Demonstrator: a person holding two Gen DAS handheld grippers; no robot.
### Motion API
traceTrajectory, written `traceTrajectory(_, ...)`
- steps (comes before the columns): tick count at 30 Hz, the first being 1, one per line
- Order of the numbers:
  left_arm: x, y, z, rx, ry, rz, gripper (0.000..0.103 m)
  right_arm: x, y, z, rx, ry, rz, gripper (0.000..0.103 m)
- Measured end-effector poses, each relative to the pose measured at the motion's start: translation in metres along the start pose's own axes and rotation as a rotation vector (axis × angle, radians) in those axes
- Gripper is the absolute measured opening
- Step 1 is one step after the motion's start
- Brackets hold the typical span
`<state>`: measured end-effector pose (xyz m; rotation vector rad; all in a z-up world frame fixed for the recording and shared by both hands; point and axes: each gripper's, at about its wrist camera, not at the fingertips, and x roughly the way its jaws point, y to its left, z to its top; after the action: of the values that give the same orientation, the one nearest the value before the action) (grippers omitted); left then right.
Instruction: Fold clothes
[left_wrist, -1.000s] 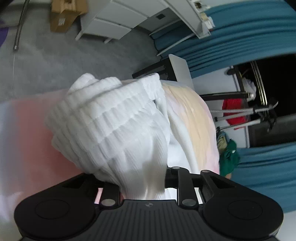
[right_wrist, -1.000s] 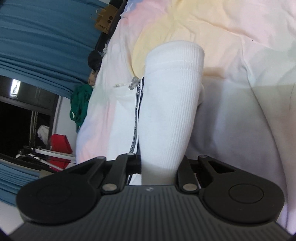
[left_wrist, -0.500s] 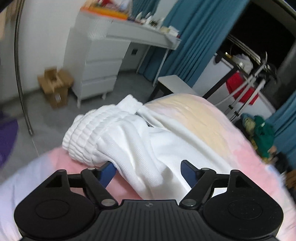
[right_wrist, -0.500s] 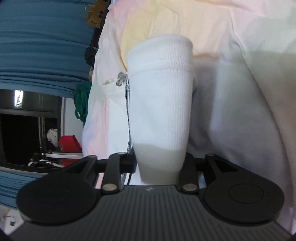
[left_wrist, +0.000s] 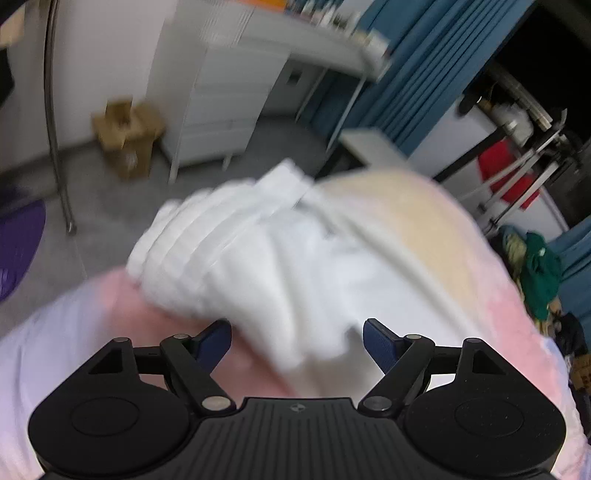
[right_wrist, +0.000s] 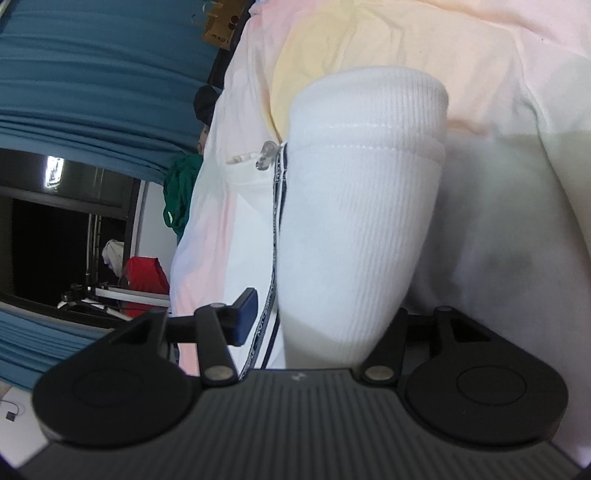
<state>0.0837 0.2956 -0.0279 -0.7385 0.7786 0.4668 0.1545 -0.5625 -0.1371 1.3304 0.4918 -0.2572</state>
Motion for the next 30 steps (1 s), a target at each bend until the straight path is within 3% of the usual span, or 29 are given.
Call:
traceTrajectory(2, -0.006, 0.011, -0.002, -0.016, 0.034, -0.036, 0.08, 0.001, 0.005, 0.001, -0.038, 0.004, -0.014, 0.048)
traceTrajectory(4, -0.017, 0.02, -0.006, -0.036, 0.028, -0.037, 0.08, 0.001, 0.008, 0.002, -0.091, 0.01, -0.039, 0.037)
traceTrajectory(6, -0.03, 0.026, -0.012, -0.029, 0.016, -0.032, 0.08, 0.002, 0.007, 0.003, -0.134, 0.02, -0.056, 0.034)
traceTrajectory(9, -0.052, 0.027, -0.023, 0.011, -0.007, -0.013, 0.08, -0.002, 0.003, 0.008, -0.11, 0.022, -0.052, 0.029)
traceTrajectory(13, -0.085, 0.014, -0.035, 0.084, -0.068, -0.001, 0.08, -0.005, 0.01, 0.011, -0.141, 0.002, -0.055, 0.02)
traceTrajectory(17, -0.098, -0.024, -0.044, 0.199, -0.104, -0.035, 0.081, -0.014, 0.019, 0.013, -0.178, -0.05, -0.028, 0.017)
traceTrajectory(20, -0.087, -0.064, -0.049, 0.288, -0.056, -0.132, 0.081, -0.018, 0.023, 0.014, -0.172, -0.086, -0.028, 0.017)
traceTrajectory(25, -0.046, -0.143, -0.075, 0.507, -0.05, -0.231, 0.081, -0.009, 0.021, 0.018, -0.134, -0.094, -0.033, 0.017)
traceTrajectory(28, -0.015, -0.178, -0.098, 0.615, -0.046, -0.261, 0.081, -0.008, 0.021, 0.017, -0.167, -0.092, -0.039, 0.017)
traceTrajectory(30, 0.008, -0.193, -0.118, 0.683, -0.073, -0.242, 0.081, -0.009, 0.02, 0.016, -0.189, -0.094, -0.041, 0.017)
